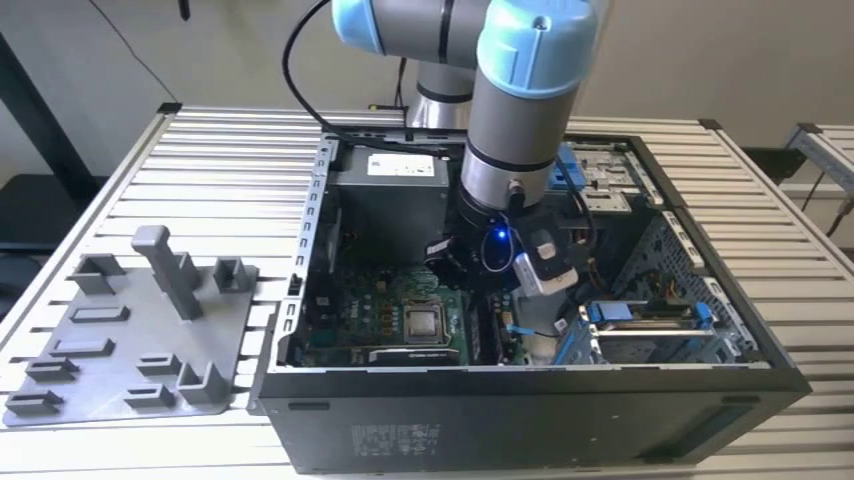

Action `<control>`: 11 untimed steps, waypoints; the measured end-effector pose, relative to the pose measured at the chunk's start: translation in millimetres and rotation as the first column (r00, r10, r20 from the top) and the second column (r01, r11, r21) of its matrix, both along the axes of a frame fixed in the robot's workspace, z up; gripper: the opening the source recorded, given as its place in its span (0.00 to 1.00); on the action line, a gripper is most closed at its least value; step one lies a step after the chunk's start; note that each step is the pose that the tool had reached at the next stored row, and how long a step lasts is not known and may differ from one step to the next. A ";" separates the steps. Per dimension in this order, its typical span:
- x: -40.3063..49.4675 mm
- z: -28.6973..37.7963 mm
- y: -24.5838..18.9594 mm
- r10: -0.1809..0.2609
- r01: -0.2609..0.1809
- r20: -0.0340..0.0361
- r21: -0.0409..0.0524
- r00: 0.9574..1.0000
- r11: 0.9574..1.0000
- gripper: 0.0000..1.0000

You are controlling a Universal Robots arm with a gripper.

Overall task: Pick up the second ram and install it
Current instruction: 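Insert the second ram into the second slot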

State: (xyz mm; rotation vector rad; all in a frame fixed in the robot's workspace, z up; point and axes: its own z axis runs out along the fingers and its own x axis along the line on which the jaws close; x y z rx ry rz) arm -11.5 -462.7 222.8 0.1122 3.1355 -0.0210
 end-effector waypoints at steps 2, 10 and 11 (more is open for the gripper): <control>0.3 -0.1 0.0 0.000 0.000 0.000 0.000 1.000 1.000 0.14; 0.3 -2.4 0.0 0.000 0.000 0.000 -0.001 1.000 1.000 0.14; 0.3 -2.8 0.0 0.000 0.000 0.000 0.000 1.000 1.000 0.14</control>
